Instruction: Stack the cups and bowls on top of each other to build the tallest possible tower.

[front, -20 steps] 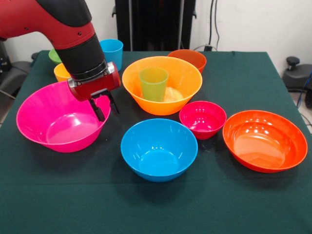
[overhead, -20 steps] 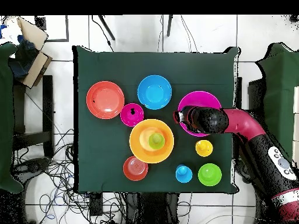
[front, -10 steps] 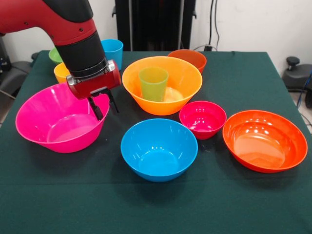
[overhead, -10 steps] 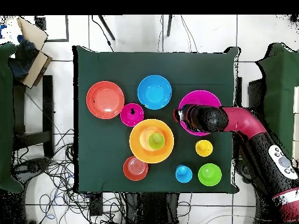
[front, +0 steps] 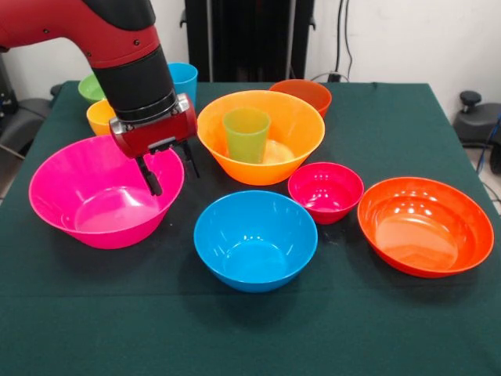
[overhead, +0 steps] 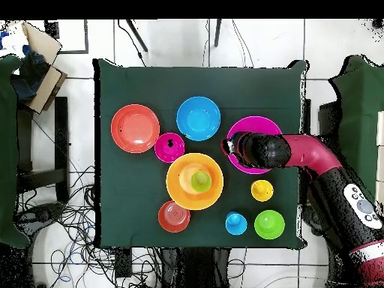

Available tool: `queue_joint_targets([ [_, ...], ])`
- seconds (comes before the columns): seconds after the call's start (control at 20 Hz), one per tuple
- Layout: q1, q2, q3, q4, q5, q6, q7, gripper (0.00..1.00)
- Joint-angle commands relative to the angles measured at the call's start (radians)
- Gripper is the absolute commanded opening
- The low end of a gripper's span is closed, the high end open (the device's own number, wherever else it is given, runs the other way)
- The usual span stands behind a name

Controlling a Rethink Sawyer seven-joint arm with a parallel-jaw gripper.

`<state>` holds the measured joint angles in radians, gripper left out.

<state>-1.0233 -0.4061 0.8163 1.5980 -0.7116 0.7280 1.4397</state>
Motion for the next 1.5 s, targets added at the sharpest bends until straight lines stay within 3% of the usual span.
queue_joint_targets([
  [0.05, 0.054, 0.014, -0.060, -0.064, -0.026, 0.011, -0.060, 1.00],
  [0.4, 0.069, 0.005, -0.059, -0.065, -0.032, 0.000, -0.051, 1.00],
  [0.45, 0.071, 0.004, -0.062, -0.068, -0.033, 0.002, -0.054, 0.00],
  [1.0, 0.080, 0.029, -0.063, -0.095, -0.039, -0.004, -0.076, 0.00],
  [1.35, 0.089, 0.002, -0.060, -0.090, -0.028, 0.013, -0.066, 0.00],
  [1.4, 0.091, -0.001, -0.066, -0.090, -0.029, 0.016, -0.062, 1.00],
  [1.5, 0.099, -0.006, -0.077, -0.095, -0.022, 0.040, -0.050, 1.00],
])
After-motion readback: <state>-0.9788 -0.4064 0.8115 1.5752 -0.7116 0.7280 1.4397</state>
